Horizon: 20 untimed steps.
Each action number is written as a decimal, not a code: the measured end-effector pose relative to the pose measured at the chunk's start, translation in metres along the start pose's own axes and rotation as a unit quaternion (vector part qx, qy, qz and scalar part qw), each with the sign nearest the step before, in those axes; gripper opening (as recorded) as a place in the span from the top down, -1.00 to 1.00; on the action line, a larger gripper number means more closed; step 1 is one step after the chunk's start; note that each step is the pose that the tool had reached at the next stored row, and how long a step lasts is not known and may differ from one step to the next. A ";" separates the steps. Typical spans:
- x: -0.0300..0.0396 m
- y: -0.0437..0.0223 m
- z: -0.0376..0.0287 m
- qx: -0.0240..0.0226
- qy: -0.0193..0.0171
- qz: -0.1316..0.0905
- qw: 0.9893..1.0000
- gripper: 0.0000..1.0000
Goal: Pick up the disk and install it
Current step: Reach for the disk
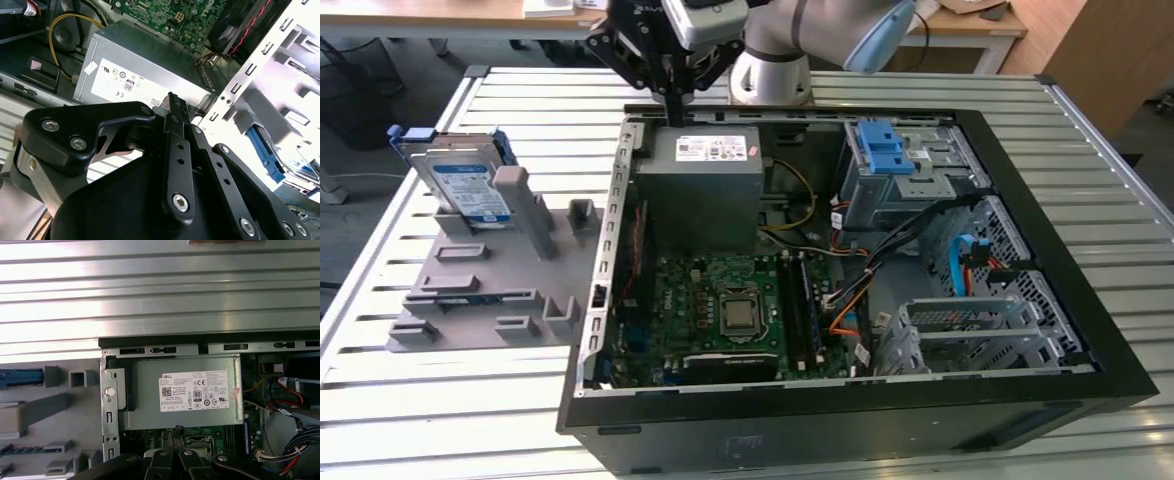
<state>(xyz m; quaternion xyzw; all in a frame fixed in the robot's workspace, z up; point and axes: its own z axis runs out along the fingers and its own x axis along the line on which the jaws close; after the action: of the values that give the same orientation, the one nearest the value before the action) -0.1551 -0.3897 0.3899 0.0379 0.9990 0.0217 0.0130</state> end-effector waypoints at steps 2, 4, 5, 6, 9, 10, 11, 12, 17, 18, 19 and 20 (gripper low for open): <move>0.0012 -0.0001 0.0003 0.000 0.000 0.000 1.000 0.79; 0.0026 -0.0002 0.0004 0.000 0.000 0.000 1.000 0.79; 0.0033 -0.0003 0.0006 0.000 0.000 0.000 1.000 0.79; 0.0040 -0.0003 0.0007 0.000 0.000 0.000 1.000 0.79; 0.0065 -0.0005 0.0011 0.000 0.000 0.000 1.000 0.79; 0.0073 -0.0006 0.0012 0.000 0.000 0.000 1.000 0.79; 0.0080 -0.0007 0.0014 0.000 0.000 0.000 1.000 0.79; 0.0088 -0.0007 0.0015 0.000 0.000 0.000 1.000 0.79; 0.0124 -0.0010 0.0021 0.000 0.000 0.000 1.000 0.79; 0.0132 -0.0011 0.0022 0.000 0.000 0.000 1.000 0.79; 0.0140 -0.0012 0.0023 0.000 0.000 0.000 1.000 0.79; 0.0148 -0.0012 0.0025 0.000 0.000 0.000 1.000 0.79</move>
<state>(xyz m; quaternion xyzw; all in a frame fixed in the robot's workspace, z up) -0.1698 -0.3897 0.3870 0.0379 0.9990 0.0217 0.0131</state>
